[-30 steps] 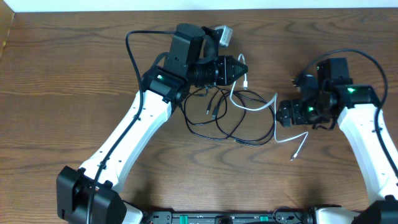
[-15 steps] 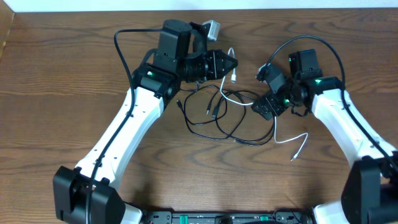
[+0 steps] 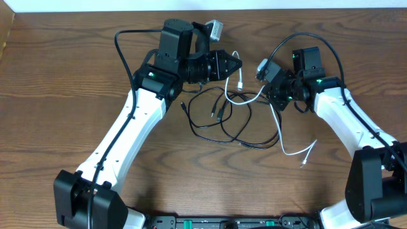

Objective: Untangle cables

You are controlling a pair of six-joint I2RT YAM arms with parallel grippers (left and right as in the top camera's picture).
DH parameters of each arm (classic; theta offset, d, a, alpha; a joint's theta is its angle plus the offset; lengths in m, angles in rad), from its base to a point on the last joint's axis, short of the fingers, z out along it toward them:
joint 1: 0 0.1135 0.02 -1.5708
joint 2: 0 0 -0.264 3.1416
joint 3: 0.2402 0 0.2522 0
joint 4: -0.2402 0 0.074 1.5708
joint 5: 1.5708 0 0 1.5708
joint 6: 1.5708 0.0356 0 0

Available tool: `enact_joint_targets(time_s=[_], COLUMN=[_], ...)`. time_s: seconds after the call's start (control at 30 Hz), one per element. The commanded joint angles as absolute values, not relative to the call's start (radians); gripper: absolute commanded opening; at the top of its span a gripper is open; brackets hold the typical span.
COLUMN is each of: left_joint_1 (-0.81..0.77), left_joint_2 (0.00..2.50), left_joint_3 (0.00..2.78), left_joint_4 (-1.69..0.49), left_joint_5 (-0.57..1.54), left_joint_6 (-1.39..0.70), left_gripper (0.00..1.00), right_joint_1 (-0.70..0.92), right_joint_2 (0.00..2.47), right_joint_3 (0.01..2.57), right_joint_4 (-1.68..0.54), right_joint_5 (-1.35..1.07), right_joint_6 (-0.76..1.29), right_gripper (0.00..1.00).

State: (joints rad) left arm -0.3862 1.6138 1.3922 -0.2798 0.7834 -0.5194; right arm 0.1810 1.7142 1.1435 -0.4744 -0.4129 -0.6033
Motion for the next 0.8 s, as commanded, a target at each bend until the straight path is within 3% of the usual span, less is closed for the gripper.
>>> enact_joint_targets(time_s=[0.0,0.07,0.17,0.33,0.4,0.47,0.77], left_joint_1=[-0.382,-0.382,-0.382,-0.382,-0.382,-0.382,-0.381], left_joint_2=[1.604,1.605,1.605,1.605,1.605,1.605,1.604], left_joint_3=[1.405,1.405,1.405,1.405,1.405,1.405,1.405], left_joint_4=[-0.275,-0.275,-0.276,-0.290,-0.291,-0.291,-0.343], left_joint_5=[0.792,0.792,0.793,0.793,0.793,0.793,0.767], left_joint_6=[-0.513,-0.513,-0.513,-0.513,-0.513,-0.513,-0.436], left_gripper=[0.08,0.12,0.36,0.60,0.83,0.95,0.97], right_joint_1=[0.181,0.164,0.124,0.049,-0.011,-0.055,-0.250], right_joint_2=[1.674,1.617,1.521,1.427,1.406,1.404,1.472], right_joint_3=[1.165,1.214,1.331,1.514,1.621,1.672,1.707], right_joint_4=[-0.480,-0.533,-0.631,-0.751,-0.798,-0.805,-0.653], right_joint_5=[-0.437,-0.433,-0.362,-0.288,-0.286,-0.286,-0.237], right_joint_6=[-0.302,-0.198,-0.076,0.047,0.091,0.094,0.097], right_gripper=[0.01,0.01,0.01,0.01,0.01,0.01,0.01])
